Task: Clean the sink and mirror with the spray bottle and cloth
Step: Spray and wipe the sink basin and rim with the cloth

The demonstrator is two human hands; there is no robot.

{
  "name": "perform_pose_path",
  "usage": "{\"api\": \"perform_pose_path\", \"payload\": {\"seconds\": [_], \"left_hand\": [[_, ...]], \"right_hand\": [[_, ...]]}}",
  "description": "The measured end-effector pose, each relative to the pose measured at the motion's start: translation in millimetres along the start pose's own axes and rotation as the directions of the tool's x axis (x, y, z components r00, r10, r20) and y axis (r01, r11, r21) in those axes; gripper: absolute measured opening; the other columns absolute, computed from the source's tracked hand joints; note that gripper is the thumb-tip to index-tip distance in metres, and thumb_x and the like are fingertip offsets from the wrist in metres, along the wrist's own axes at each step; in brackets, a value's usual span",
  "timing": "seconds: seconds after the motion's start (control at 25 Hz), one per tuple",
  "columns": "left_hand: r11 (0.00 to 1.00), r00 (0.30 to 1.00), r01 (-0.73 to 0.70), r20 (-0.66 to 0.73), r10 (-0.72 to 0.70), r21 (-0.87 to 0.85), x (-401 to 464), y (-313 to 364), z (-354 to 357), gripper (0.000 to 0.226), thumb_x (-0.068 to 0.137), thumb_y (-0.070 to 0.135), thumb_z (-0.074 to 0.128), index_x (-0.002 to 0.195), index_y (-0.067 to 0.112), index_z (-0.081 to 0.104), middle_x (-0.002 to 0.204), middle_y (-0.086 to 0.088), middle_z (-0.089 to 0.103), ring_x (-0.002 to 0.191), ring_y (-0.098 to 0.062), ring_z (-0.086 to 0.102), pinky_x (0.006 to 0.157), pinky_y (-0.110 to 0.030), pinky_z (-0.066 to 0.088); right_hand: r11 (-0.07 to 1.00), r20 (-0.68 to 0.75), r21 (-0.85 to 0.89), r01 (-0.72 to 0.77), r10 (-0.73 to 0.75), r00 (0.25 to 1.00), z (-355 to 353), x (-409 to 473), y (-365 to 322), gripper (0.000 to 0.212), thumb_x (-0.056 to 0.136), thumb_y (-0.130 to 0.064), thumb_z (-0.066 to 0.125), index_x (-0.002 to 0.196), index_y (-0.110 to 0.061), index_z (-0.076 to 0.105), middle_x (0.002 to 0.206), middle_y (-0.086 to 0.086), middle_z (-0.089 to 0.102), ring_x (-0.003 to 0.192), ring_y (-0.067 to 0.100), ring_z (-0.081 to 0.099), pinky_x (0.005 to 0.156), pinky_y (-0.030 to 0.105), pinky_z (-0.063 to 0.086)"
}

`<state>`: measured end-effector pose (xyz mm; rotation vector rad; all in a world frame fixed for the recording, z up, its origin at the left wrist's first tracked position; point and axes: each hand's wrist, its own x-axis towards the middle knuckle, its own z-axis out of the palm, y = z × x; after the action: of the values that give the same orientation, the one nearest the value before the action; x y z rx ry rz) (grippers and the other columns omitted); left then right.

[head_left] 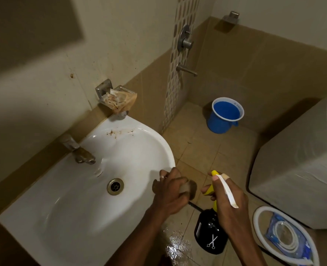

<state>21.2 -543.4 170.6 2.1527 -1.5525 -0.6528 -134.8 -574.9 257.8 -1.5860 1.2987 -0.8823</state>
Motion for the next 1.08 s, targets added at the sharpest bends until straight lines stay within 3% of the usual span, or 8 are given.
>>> {"api": "perform_pose_path", "payload": {"seconds": [0.12,0.4,0.52,0.6,0.72,0.8,0.92,1.08], "left_hand": [[0.99,0.997,-0.052,0.069,0.043,0.132,-40,15,-2,0.035,0.069,0.036,0.053,0.101,0.026,0.061,0.12,0.009,0.039,0.114,-0.025,0.029,0.083,-0.038,0.034],[0.927,0.94,-0.115,0.341,-0.015,0.358,-124,8,-2,0.04,0.048,0.051,0.059,0.079,0.027,0.07,0.116,0.008,0.044,0.105,-0.029,0.054,0.083,-0.047,0.027],[0.886,0.9,-0.026,0.396,-0.18,0.463,-147,7,-10,0.055,0.069,0.05,0.051,0.116,0.024,0.064,0.139,0.005,0.03,0.132,-0.033,0.028,0.101,-0.057,0.016],[0.889,0.881,0.12,0.366,-0.301,0.442,-167,0,-20,0.059,0.072,0.048,0.044,0.126,0.028,0.057,0.138,0.009,0.033,0.134,-0.028,0.024,0.106,-0.052,0.023],[0.879,0.867,0.466,0.252,-0.43,-0.104,-170,-12,-56,0.032,0.072,0.041,0.046,0.098,0.032,0.063,0.12,0.004,0.056,0.122,-0.023,0.05,0.098,-0.036,0.044],[0.666,0.788,0.611,0.244,-0.565,-0.428,-155,-28,-84,0.016,0.083,0.029,0.053,0.088,0.019,0.064,0.093,-0.012,0.066,0.088,-0.02,0.069,0.075,-0.029,0.054],[0.258,0.68,0.411,0.105,-0.726,-0.875,-131,-59,-102,0.017,0.087,0.007,0.05,0.085,-0.004,0.063,0.074,-0.021,0.05,0.058,-0.028,0.05,0.053,-0.034,0.043],[0.385,0.514,0.346,-0.17,-0.841,-0.856,-83,-104,-71,0.013,0.085,0.021,0.06,0.085,0.008,0.059,0.069,-0.016,0.051,0.044,-0.026,0.054,0.048,-0.033,0.048]], "right_hand": [[0.999,-0.039,-0.023,-0.025,0.024,0.999,-11,-4,3,0.025,0.106,-0.039,0.055,0.089,-0.042,0.073,0.076,-0.005,0.079,0.068,0.03,0.067,0.07,0.049,0.058],[1.0,-0.027,-0.018,-0.017,0.017,0.999,-30,-16,5,0.038,0.101,-0.046,0.049,0.11,-0.021,0.076,0.081,-0.01,0.08,0.073,0.02,0.068,0.069,0.036,0.056],[1.0,-0.009,0.003,-0.005,0.005,1.0,-32,-23,4,0.033,0.105,-0.039,0.051,0.11,-0.019,0.076,0.082,-0.008,0.08,0.073,0.023,0.066,0.068,0.037,0.055],[1.0,0.0,0.016,-0.006,0.006,1.0,-32,-25,3,0.037,0.101,-0.045,0.049,0.112,-0.021,0.076,0.083,-0.006,0.08,0.073,0.024,0.066,0.068,0.034,0.055],[1.0,0.031,0.03,0.008,-0.009,0.999,-25,-26,3,0.038,0.099,-0.046,0.049,0.113,-0.024,0.077,0.081,-0.005,0.08,0.073,0.021,0.068,0.07,0.036,0.057],[0.999,0.069,0.046,0.02,-0.023,0.997,-14,-29,0,0.035,0.099,-0.046,0.049,0.111,-0.028,0.077,0.08,-0.003,0.08,0.073,0.022,0.068,0.069,0.042,0.057],[0.997,0.138,0.069,0.034,-0.043,0.989,8,-32,-12,0.034,0.096,-0.055,0.049,0.097,-0.034,0.077,0.076,0.006,0.077,0.068,0.021,0.066,0.065,0.034,0.055],[0.997,0.235,0.063,0.044,-0.058,0.97,41,-30,-22,0.033,0.098,-0.053,0.049,0.093,-0.032,0.075,0.078,-0.002,0.077,0.069,0.023,0.068,0.068,0.042,0.059]]}}
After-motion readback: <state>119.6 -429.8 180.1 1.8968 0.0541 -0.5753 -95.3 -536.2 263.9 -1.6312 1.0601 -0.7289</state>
